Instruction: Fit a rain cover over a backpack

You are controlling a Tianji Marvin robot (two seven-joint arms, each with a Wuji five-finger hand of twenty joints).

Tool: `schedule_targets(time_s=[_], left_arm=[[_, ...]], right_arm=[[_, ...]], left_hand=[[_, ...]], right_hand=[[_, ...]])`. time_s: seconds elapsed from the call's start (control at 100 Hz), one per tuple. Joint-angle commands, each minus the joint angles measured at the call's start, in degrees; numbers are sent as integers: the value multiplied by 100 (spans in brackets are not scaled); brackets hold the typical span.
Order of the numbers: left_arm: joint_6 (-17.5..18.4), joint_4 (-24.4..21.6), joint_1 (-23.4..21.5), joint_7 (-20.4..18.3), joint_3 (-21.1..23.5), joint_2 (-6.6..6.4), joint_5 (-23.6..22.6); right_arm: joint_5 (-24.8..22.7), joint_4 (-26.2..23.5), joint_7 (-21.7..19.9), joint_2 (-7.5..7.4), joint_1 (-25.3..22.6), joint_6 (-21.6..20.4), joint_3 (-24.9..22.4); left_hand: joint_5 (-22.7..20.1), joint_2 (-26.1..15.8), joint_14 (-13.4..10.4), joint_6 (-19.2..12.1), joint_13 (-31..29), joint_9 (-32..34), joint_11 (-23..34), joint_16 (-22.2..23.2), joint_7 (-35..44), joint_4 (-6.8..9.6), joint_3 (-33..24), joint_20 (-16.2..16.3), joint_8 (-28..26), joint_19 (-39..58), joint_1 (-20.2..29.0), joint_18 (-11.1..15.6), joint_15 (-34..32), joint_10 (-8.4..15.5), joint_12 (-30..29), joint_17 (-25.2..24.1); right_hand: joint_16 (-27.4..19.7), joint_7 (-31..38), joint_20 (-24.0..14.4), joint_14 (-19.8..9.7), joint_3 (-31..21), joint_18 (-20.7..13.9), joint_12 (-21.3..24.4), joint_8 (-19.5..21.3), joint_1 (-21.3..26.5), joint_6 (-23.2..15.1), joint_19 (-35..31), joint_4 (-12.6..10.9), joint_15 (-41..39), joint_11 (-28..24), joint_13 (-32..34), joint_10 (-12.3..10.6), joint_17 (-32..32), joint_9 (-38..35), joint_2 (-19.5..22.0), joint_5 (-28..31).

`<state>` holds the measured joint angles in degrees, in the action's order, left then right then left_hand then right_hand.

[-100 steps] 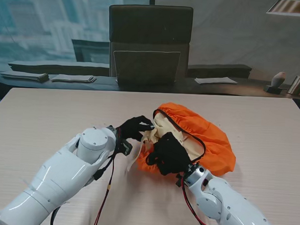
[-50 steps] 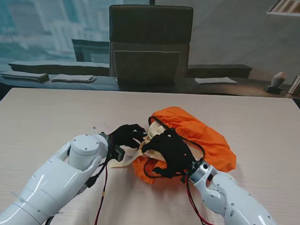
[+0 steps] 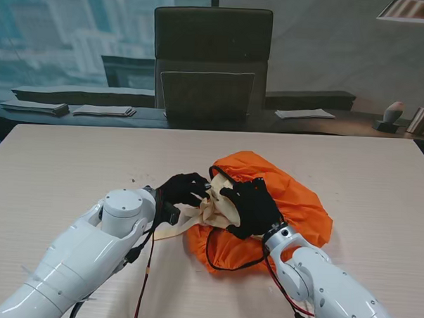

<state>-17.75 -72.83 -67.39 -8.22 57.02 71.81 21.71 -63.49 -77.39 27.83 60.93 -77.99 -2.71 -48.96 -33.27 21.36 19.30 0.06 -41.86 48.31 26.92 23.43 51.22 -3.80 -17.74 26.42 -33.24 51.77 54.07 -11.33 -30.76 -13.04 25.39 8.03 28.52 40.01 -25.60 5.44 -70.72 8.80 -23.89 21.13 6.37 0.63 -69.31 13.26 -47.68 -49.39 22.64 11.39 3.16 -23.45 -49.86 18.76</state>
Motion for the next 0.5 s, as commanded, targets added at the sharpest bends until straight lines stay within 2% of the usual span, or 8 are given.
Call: schedule_targets(time_s=[0.0, 0.16, 0.31, 0.41, 0.49], left_arm=[[42, -33, 5, -115, -8, 55, 21], [42, -8, 15, -156, -15, 55, 51], [53, 15, 17, -170, -32, 58, 59], [39, 7, 14, -184, -27, 55, 69], [56, -1, 10, -209, -24, 48, 84]], right_arm=[[-66, 67, -121, 88, -31, 141, 74], [-38, 222, -155, 133, 201, 639, 505], [17, 430, -72, 222, 473, 1200, 934], [50, 589, -83, 262, 662, 1446, 1194], [182, 743, -78, 325, 773, 1567, 1345]], left_hand=[[-69, 100, -112, 11, -122, 162, -3, -98, 66, -5, -162, 131, 86, 338, 14, 293, 104, 191, -63, 111], [-77, 70, -148, -4, -91, 140, -8, -191, 60, -13, -141, 102, 84, 284, 53, 347, 132, 214, -80, 107], [-57, 56, -187, -32, -60, 108, -9, -231, 60, -16, -115, 86, 68, 250, 63, 409, 131, 249, -85, 83], [-37, 43, -222, -42, -27, 83, 1, -253, 62, -18, -97, 84, 48, 246, 84, 463, 126, 266, -80, 58], [-38, 43, -217, -37, -30, 79, 9, -261, 65, -18, -79, 86, 38, 252, 86, 469, 116, 274, -76, 58]], right_hand=[[-69, -118, 92, 74, 42, -38, 90, -139, -380, 261, 163, 19, 119, 79, -228, 179, 133, 186, -190, -214], [-61, -162, 88, 78, -25, -32, 79, -193, -508, 332, 198, 50, 96, 55, -255, 194, 131, 245, -279, -283], [-22, -66, 54, 112, -107, 1, 39, -195, -208, 364, 180, 42, 9, -60, -321, 257, 124, 397, -468, -511], [-325, 124, 69, 220, -213, 21, 171, -257, 10, 283, 47, 35, 604, 188, -227, 325, 96, 493, -678, -761], [-608, 339, 176, 411, -310, 229, 208, -277, 515, 112, -89, -11, 1148, 313, 405, 418, -420, 47, -840, -712]])
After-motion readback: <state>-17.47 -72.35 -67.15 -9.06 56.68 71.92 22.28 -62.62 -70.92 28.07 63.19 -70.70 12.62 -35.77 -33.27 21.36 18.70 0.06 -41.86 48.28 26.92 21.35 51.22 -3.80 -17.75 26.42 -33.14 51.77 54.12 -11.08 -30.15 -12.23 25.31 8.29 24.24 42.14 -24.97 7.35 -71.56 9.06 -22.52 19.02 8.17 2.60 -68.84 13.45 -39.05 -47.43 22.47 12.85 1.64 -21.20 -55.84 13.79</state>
